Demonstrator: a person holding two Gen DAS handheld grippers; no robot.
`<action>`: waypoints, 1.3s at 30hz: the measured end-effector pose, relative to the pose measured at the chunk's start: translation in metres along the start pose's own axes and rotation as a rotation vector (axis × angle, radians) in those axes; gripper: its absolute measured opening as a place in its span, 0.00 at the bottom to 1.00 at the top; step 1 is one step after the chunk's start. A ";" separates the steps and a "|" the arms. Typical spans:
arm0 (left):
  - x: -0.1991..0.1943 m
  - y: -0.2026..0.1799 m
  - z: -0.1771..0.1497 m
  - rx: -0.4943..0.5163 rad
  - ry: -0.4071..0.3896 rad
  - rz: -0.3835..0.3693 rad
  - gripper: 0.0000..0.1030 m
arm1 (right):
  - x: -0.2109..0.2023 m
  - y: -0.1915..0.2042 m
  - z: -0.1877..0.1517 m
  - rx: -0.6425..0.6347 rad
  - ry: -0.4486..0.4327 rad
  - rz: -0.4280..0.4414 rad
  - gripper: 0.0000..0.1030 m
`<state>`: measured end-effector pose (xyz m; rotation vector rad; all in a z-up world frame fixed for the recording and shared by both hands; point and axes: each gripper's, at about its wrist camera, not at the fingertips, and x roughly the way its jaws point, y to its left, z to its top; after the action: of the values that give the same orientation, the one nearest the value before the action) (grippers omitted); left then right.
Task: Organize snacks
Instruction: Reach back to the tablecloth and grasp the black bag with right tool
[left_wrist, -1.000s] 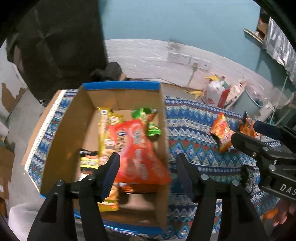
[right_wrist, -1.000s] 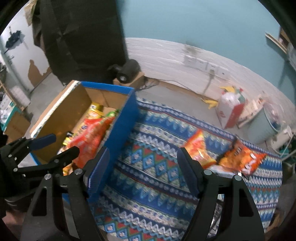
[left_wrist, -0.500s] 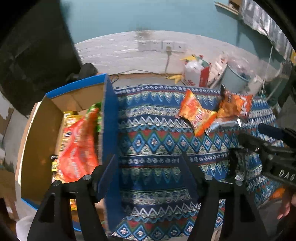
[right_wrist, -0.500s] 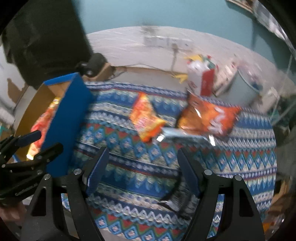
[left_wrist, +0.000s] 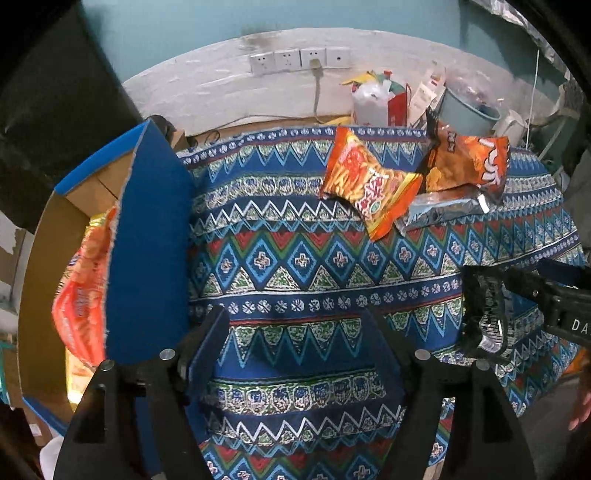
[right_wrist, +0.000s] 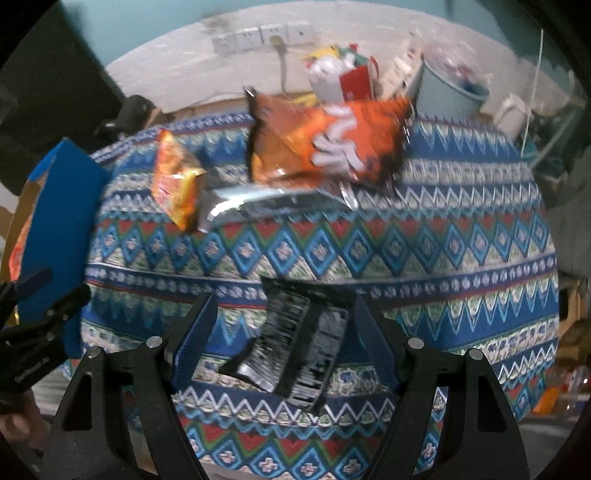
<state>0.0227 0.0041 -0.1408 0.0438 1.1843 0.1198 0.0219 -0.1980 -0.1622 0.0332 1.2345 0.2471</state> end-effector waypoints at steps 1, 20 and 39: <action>0.003 -0.001 -0.001 0.002 0.007 0.000 0.73 | 0.003 -0.003 -0.002 0.009 0.009 -0.002 0.73; 0.047 -0.006 -0.002 -0.029 0.109 -0.016 0.73 | 0.068 -0.018 -0.022 0.081 0.158 0.000 0.74; 0.061 -0.012 0.078 -0.156 0.063 -0.081 0.77 | 0.036 0.000 0.025 -0.078 -0.099 -0.088 0.56</action>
<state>0.1183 0.0017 -0.1692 -0.1454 1.2351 0.1425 0.0564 -0.1876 -0.1877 -0.0757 1.1243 0.2139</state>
